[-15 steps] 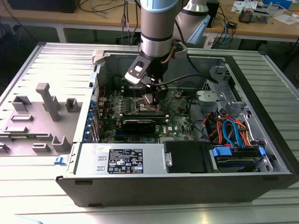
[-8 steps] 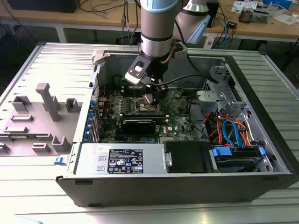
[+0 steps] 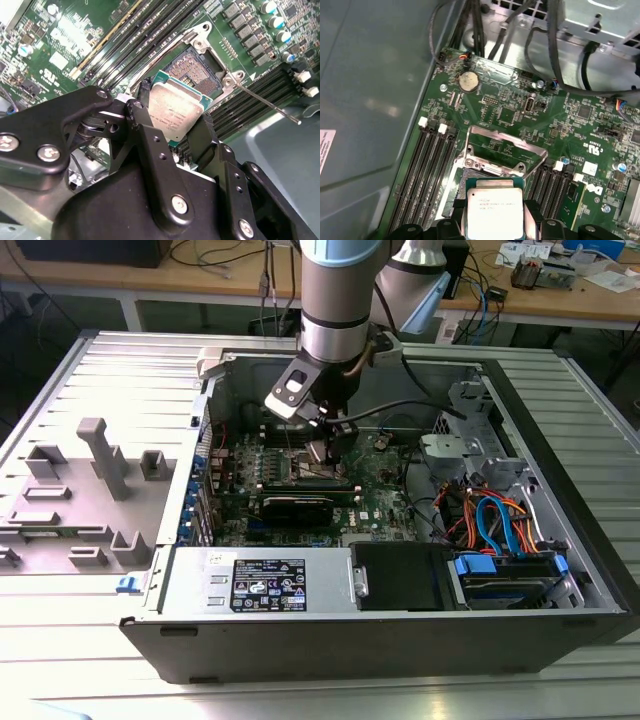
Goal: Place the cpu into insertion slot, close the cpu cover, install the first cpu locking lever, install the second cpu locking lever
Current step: 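Place the cpu into insertion slot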
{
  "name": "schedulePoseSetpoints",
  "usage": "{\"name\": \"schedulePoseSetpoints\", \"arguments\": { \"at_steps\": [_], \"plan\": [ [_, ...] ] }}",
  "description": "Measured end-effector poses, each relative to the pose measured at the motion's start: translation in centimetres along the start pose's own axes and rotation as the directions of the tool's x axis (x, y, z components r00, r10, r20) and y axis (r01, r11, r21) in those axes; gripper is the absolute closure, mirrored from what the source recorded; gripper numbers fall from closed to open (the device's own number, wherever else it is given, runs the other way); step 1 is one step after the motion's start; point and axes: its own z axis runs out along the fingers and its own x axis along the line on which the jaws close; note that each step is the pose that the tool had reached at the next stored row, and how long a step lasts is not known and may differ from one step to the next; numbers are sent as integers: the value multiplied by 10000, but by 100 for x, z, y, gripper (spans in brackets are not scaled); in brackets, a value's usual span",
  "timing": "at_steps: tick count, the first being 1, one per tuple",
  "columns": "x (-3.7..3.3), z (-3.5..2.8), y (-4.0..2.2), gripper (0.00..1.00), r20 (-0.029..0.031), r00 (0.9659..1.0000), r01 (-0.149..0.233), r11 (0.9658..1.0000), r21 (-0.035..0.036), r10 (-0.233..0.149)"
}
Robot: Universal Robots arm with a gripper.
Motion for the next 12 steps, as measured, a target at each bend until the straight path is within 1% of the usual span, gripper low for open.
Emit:
{"name": "schedulePoseSetpoints", "arguments": {
  "at_steps": [1, 3, 5, 6, 7, 12],
  "plan": [
    [0, 1, 0, 45, 8, 9998, -214, 9998, -2, 214],
    [0, 3, 0, 45, 24, 9976, -698, 9976, -10, 698],
    [0, 4, 0, 45, 35, 9946, -1033, 9947, -13, 1033],
    [0, 5, 0, 45, 44, 9915, -1297, 9916, -18, 1297],
    [0, 5, 0, 45, 46, 9910, -1339, 9910, -18, 1339],
    [0, 5, 0, 45, 46, 9909, -1344, 9909, -19, 1344]
  ]
}}
